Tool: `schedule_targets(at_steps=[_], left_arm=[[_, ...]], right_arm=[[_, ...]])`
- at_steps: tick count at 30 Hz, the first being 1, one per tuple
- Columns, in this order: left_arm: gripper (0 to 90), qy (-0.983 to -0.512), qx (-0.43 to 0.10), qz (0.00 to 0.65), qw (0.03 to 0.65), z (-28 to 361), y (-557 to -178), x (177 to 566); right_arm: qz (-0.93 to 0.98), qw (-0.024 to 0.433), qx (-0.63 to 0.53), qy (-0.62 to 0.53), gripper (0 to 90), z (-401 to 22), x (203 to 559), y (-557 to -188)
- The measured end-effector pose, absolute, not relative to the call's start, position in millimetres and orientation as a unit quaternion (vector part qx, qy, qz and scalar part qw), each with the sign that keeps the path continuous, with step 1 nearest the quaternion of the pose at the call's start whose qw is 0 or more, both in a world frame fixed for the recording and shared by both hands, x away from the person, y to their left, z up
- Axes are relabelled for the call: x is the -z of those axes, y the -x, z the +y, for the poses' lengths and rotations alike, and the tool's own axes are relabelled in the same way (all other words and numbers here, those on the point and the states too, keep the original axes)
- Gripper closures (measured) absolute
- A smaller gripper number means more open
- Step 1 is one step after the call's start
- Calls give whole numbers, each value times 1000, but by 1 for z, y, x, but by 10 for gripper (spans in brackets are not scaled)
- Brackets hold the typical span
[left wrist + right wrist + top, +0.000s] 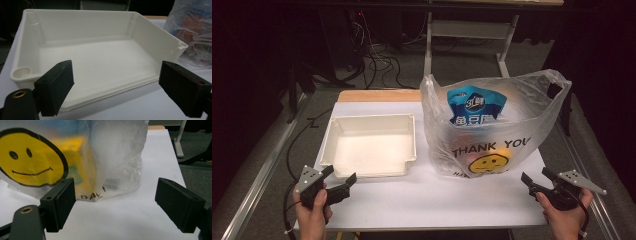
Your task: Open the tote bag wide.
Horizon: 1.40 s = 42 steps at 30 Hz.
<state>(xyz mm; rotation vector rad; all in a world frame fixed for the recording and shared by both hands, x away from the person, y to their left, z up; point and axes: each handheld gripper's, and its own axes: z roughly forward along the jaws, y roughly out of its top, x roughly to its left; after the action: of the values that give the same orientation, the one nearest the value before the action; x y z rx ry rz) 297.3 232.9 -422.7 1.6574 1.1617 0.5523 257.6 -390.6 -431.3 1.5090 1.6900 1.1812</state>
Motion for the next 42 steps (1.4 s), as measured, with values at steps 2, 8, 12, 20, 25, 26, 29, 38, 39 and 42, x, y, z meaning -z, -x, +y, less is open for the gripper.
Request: schedule_targets(at_steps=[2,8,12,20,25,26,29,38,39,42], left_arm=[[137,-689,-228,474,498,225,-299,419],[152,-693,-216,467,505,209,-307,411],[155,-691,-212,455,520,184,-319,396],[159,-702,-207,424,533,141,-333,383],[159,-700,-202,416,544,124,-338,379],[159,-700,-202,416,544,124,-338,379],[155,-696,-212,415,546,111,-339,377],[156,-689,-205,404,565,86,-342,366],[156,-692,-203,397,568,79,-342,364],[155,-695,-208,393,566,71,-343,361]], right_arm=[[633,288,-446,-563,175,-389,426,-260],[623,297,-465,-554,180,-389,400,-265],[621,301,-477,-544,213,-387,384,-272],[614,307,-488,-538,234,-385,365,-285],[615,308,-489,-536,223,-388,361,-293],[615,308,-489,-536,223,-388,361,-293],[618,298,-496,-533,225,-390,361,-298],[625,292,-503,-521,184,-389,358,-307],[625,294,-498,-525,94,-388,357,-310],[628,283,-508,-517,43,-387,355,-312]])
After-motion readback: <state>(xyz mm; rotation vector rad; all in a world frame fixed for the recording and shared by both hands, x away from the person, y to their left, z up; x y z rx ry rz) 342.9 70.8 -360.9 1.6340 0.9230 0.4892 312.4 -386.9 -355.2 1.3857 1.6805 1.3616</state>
